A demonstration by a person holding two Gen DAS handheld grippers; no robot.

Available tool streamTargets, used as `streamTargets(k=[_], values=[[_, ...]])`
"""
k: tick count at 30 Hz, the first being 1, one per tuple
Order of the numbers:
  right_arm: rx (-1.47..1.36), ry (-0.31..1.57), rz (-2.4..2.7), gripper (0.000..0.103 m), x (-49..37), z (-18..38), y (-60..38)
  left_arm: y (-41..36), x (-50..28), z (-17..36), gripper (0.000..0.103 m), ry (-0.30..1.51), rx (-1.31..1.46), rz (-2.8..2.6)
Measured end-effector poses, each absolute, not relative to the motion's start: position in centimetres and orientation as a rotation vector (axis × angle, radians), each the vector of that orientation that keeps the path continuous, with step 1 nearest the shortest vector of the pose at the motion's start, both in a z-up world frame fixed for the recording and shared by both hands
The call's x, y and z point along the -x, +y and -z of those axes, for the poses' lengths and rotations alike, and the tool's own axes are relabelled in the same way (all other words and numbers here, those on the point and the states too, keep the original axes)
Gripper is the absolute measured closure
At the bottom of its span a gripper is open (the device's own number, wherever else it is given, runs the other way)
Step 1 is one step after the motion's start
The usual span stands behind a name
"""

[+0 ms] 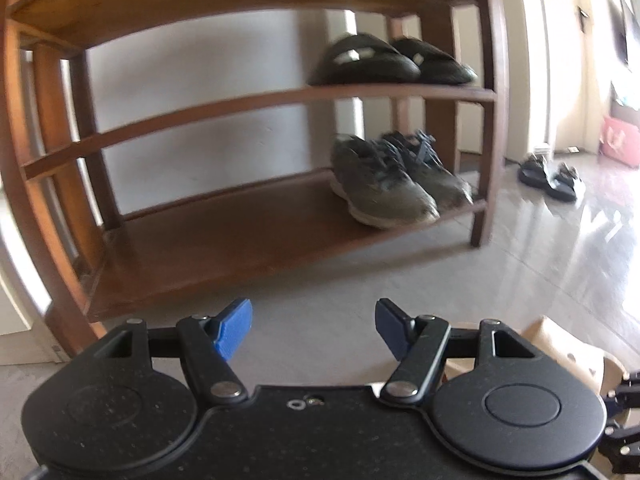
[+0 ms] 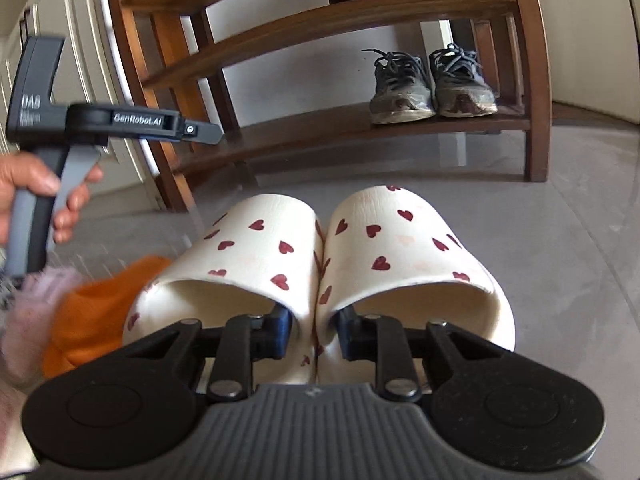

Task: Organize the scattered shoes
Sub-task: 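Grasp both white heart-print slides at their heels with the right tool, then push the white heart-print slides onto the bench's lower shelf and open the right tool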

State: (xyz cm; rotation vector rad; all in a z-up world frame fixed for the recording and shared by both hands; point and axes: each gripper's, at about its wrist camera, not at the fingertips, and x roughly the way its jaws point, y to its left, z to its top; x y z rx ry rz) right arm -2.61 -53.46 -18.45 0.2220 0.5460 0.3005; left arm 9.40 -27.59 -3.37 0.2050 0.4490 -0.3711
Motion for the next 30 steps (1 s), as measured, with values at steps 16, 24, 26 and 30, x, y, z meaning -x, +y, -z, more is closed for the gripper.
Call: streamTargets(k=[16, 24, 26, 30], values=[[-0.184, 0.353, -0.412, 0.075, -5.1, 13.9, -50.0, -21.4, -9.9, -1.0, 0.035, 0.334, -0.078, 0.192], [-0.09, 0.293, -0.387, 0.075, -14.1, 12.0, -46.0, -18.8, -10.6, -0.5, 0.035, 0.384, -0.033, 0.147], [-0.092, 0.31, -0.354, 0.073, -16.2, 12.0, -45.2, -18.4, -10.7, -0.3, 0.035, 0.395, -0.032, 0.145], [-0.101, 0.337, -0.294, 0.071, -19.5, 12.5, -44.1, -17.5, -10.8, 0.1, 0.035, 0.409, -0.036, 0.146]])
